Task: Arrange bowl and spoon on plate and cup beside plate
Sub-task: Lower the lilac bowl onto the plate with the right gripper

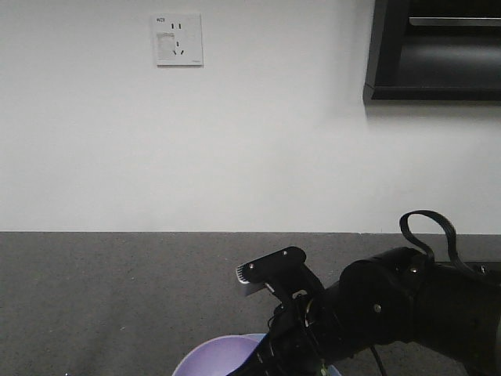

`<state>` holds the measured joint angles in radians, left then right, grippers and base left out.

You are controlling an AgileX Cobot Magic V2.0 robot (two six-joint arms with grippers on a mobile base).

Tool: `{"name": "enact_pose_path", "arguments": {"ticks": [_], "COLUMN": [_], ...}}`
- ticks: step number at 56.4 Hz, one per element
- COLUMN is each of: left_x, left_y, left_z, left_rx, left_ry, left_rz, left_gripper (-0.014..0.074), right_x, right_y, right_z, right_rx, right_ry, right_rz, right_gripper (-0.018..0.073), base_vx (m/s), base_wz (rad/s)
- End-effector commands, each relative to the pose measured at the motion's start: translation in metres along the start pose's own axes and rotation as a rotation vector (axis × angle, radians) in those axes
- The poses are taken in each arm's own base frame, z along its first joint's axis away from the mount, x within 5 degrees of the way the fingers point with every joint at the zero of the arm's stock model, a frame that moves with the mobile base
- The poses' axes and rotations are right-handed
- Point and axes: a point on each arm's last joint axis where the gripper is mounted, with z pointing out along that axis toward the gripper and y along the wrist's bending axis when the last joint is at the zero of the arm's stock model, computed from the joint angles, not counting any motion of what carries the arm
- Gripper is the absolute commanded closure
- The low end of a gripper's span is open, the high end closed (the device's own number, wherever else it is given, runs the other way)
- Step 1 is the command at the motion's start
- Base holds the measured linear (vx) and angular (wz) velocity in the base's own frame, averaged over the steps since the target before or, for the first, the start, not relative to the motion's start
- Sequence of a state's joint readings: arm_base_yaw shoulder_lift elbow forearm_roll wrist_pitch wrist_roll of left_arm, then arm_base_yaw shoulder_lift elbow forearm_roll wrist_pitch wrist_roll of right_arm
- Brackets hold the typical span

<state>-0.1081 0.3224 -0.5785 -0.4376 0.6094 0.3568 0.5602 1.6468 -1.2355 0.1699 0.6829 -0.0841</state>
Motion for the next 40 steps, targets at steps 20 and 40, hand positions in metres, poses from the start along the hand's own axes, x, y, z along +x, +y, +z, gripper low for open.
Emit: {"name": "enact_pose_path", "arguments": {"ticks": [20, 40], "left_x": [-0.012, -0.012], "left_y": [-0.001, -0.001], "left_z": [-0.002, -0.002], "left_rx": [0.005, 0.005], "left_ry": [-0.065, -0.065], "left_rz": [-0.017, -0.018], "left_gripper": [0.0594, 0.0594], "right_x": [-0.012, -0.002], "right_y": [-0.050, -0.049], "right_z": [-0.021, 0.003], "right_rx": [-0.025, -0.082], "right_ry": [-0.084, 0.039], "right_rz": [0.133, 0.125], "right_gripper": [0.0567, 0.0565], "base_vx": [0.00, 0.00], "base_wz": [0.00, 0.00]}}
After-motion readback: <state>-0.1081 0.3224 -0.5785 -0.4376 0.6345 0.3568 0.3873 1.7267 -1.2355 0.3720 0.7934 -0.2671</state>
